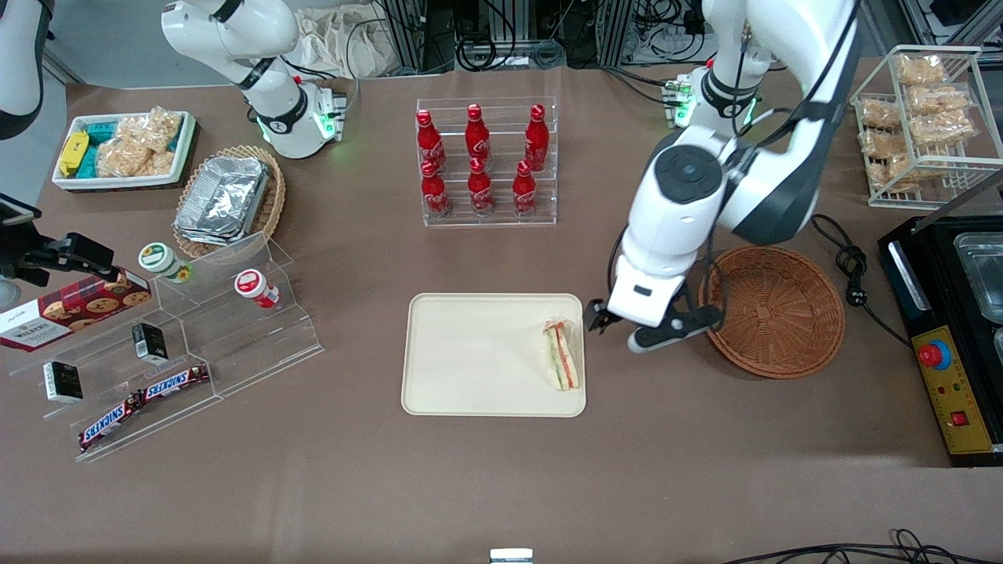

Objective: Place sandwich from basket to tray

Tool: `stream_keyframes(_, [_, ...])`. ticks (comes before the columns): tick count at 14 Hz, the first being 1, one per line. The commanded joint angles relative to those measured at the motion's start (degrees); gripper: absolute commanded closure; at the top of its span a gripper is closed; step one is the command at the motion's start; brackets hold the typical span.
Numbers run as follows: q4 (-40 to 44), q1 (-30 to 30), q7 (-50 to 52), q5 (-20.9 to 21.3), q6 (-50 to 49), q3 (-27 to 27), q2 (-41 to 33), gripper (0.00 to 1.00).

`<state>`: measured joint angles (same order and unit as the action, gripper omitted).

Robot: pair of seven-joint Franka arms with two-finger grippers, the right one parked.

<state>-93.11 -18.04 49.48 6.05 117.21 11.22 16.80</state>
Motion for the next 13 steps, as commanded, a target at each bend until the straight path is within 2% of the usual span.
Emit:
stream_keyframes(1, [-1.0,5.8,-10.6,-5.7,-8.6,0.3,-6.5,0.01])
stream_keyframes(4, [-0.9,14.2,-24.8,-10.4,-20.1,0.5,-12.9,0.01])
stream_keyframes(6, [0.0,18.2,-31.7,-10.3,-28.0,0.3,-16.0,0.01])
stream_keyframes(8, [0.9,19.8,-32.5,-9.4,-30.2,0.3,-16.8,0.01])
stream_keyframes(13, [7.7,19.1,-32.2,-7.4,-32.9,0.2,-13.9,0.01])
